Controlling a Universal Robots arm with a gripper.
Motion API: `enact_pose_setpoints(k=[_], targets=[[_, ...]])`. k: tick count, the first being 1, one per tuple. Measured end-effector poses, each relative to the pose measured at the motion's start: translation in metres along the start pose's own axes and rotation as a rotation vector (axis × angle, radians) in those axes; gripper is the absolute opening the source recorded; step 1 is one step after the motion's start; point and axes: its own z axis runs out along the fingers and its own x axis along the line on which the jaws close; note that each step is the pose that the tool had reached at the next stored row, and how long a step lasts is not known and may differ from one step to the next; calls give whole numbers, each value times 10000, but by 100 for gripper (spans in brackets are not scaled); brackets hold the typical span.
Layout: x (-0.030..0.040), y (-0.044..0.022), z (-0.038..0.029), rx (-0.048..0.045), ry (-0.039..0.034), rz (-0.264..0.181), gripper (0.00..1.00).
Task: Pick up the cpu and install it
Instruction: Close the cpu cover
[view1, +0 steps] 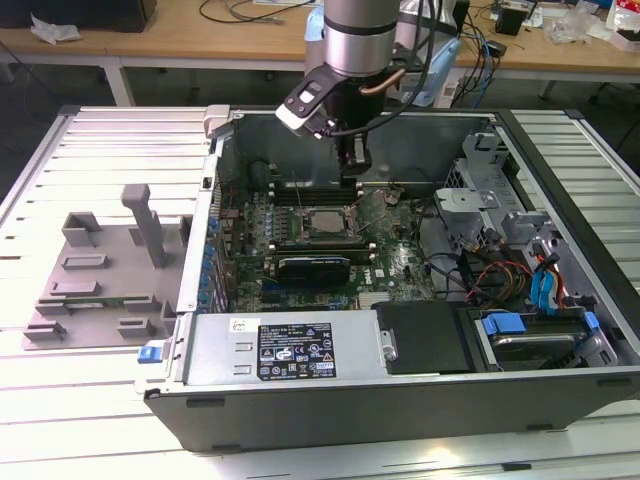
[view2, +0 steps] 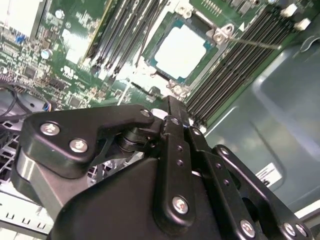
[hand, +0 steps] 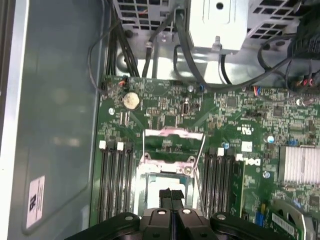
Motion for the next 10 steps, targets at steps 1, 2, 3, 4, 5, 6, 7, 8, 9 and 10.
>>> enact_pose_setpoints(k=[1,2,3,4,5,6,7,8,9,10], targets=[[-3,38,1,0,-1,2,11],[-4,65,3,1,-1,1,11],[-5,85,4,0,0,0,11],[-7,120,5,0,-1,2,11],[-9,150,7,0,0,2,11],[-13,208,9,1,-1,1,11],[-16,255,11,3,-2,2,11],[-20,322,15,2,0,2,11],[-23,370,18,3,2,1,11],[-28,448,21,7,-1,2,11]])
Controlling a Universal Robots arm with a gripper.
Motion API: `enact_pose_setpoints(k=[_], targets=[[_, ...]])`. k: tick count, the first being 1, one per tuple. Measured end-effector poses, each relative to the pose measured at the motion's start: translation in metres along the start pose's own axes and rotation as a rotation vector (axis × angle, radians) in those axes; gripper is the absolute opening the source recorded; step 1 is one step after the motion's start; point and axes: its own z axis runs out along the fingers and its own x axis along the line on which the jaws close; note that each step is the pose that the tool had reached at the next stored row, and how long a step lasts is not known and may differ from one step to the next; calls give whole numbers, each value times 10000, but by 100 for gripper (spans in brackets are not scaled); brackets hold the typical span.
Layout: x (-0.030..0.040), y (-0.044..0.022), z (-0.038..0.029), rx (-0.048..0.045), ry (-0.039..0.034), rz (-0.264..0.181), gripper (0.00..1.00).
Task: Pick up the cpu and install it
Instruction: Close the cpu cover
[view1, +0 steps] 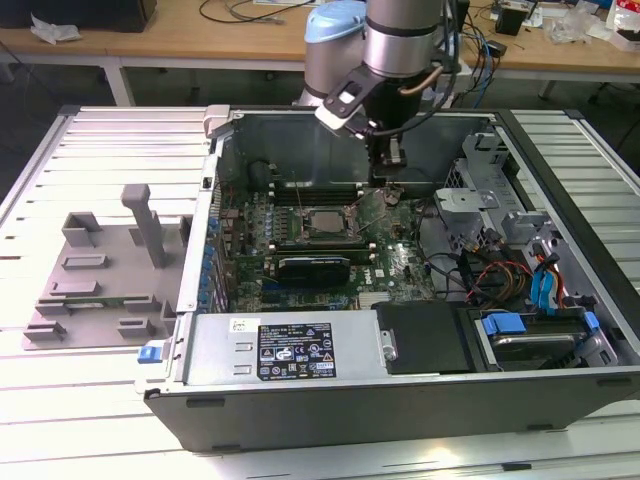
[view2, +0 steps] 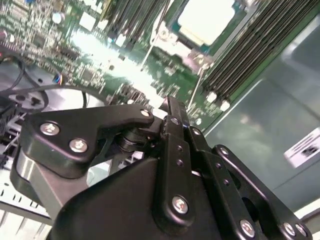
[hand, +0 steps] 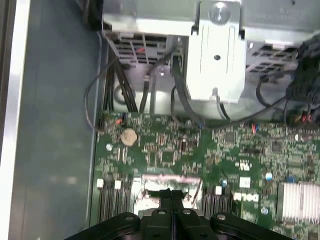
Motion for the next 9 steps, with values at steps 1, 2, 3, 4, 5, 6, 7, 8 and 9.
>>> enact_pose_setpoints(k=[1,2,3,4,5,6,7,8,9], targets=[[-2,39,2,2,1,-1,11],[-4,72,4,4,0,0,11],[-8,135,8,7,2,-1,11],[-11,178,16,10,1,-1,11],[-14,218,40,34,1,-1,11],[-16,256,70,67,4,0,11],[-17,278,109,83,6,-1,11],[-18,287,137,91,5,-1,11],[-19,293,162,98,5,-1,11]])
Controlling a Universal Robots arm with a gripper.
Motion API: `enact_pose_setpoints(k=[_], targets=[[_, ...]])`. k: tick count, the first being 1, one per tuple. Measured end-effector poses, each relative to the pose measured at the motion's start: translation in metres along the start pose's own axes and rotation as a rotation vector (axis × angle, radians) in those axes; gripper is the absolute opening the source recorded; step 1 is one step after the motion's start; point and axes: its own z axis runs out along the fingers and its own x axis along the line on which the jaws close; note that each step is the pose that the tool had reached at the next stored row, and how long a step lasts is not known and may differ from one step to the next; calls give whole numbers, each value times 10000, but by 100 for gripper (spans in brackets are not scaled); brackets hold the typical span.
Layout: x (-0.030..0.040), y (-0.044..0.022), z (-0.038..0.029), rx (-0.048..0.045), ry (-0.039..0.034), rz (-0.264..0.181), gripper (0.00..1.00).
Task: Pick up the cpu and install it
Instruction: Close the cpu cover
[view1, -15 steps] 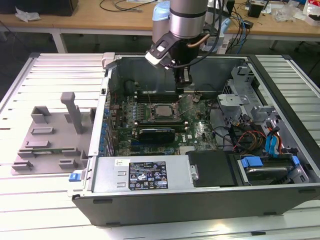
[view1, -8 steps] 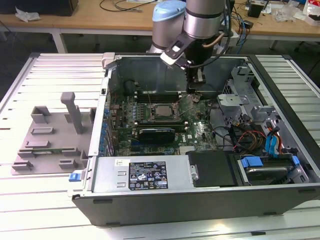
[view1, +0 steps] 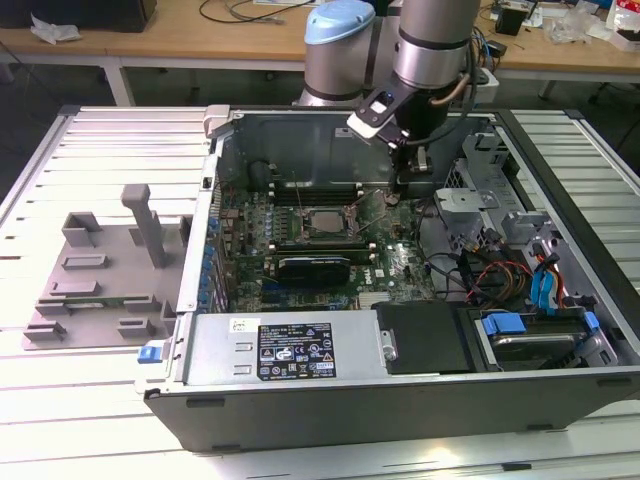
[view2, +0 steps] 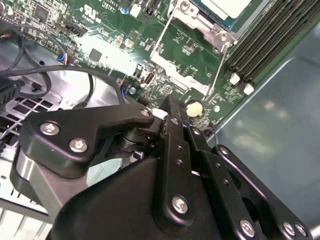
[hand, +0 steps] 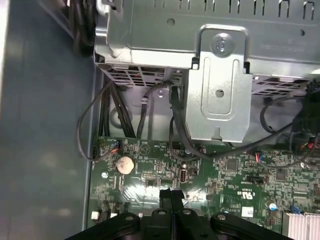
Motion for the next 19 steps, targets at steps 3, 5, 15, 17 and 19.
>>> enact_pose_setpoints(k=[3,5,15,17,19], targets=[[-1,15,99,32,4,0,11],[-2,15,139,66,4,3,11],[-1,-5,226,134,9,8,11],[0,-17,226,132,10,8,11],[0,-19,230,133,8,9,11]])
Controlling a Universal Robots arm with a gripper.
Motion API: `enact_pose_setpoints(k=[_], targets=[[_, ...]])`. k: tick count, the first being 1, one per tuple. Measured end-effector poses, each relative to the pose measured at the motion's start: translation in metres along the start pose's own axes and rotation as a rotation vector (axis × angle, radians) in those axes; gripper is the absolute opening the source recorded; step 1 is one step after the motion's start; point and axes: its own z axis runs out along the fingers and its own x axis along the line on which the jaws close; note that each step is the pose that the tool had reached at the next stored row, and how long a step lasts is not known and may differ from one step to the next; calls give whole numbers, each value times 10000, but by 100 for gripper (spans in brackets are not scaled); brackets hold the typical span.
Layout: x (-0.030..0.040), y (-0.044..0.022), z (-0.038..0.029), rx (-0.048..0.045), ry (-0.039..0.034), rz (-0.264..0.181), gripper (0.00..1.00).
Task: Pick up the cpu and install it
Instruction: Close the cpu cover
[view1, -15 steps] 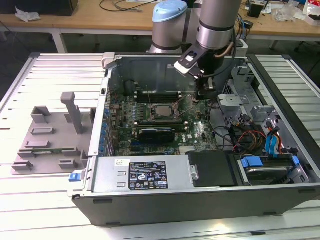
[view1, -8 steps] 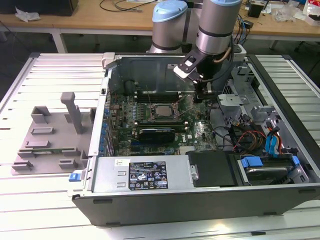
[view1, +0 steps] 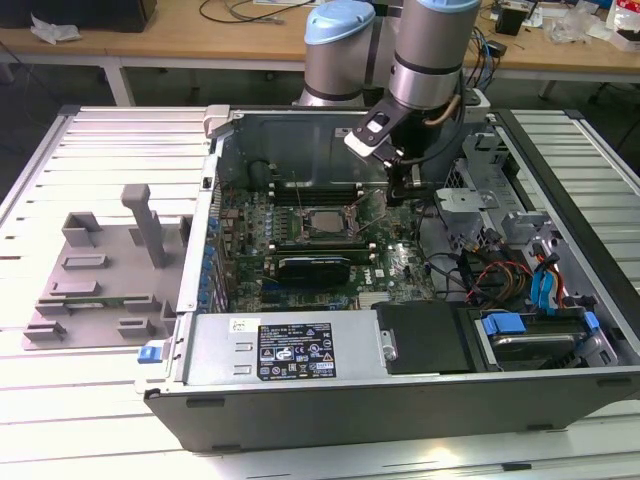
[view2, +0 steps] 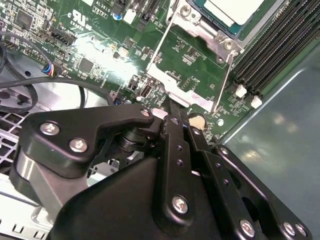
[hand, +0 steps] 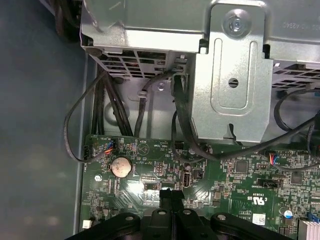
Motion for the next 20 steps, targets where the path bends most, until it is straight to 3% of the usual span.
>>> enact_pose_setpoints(k=[7,11,15,20], targets=[[7,-113,0,-28,0,1,11],[25,-253,-3,-92,-5,0,11],[37,-352,-5,-122,-6,-1,11],[59,-574,-8,-157,-9,0,11]])
